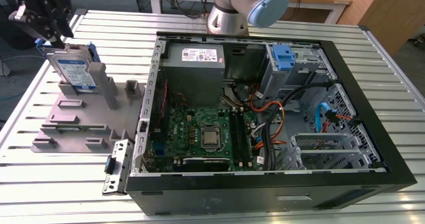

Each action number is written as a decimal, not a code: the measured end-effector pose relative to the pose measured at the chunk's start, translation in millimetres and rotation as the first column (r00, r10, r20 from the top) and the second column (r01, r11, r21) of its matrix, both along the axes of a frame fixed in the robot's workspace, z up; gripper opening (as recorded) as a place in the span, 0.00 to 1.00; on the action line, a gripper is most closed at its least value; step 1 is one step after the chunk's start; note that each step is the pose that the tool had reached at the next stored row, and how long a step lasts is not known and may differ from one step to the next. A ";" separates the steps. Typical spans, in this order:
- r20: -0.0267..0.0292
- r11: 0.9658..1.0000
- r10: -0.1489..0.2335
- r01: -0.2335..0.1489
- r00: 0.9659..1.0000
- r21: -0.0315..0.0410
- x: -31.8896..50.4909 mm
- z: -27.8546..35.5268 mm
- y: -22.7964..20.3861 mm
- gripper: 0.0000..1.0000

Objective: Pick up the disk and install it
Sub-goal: 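Pick up the disk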

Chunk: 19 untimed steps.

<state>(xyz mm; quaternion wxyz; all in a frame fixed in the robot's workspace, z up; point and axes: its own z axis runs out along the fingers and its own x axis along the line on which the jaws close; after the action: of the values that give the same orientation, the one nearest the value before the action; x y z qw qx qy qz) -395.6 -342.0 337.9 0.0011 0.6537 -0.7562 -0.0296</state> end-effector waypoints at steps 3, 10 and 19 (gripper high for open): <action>0.000 1.000 0.000 0.000 1.000 0.000 0.0 0.0 0.1 0.53; 0.005 1.000 0.004 -0.004 1.000 0.000 -0.3 -3.3 0.2 0.65; 0.021 0.999 0.040 -0.040 0.999 0.000 -3.4 -14.2 1.4 0.65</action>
<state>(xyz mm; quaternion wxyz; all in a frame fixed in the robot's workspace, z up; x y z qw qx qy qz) -399.0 -340.6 323.8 -0.0061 0.6688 -0.7431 -0.0229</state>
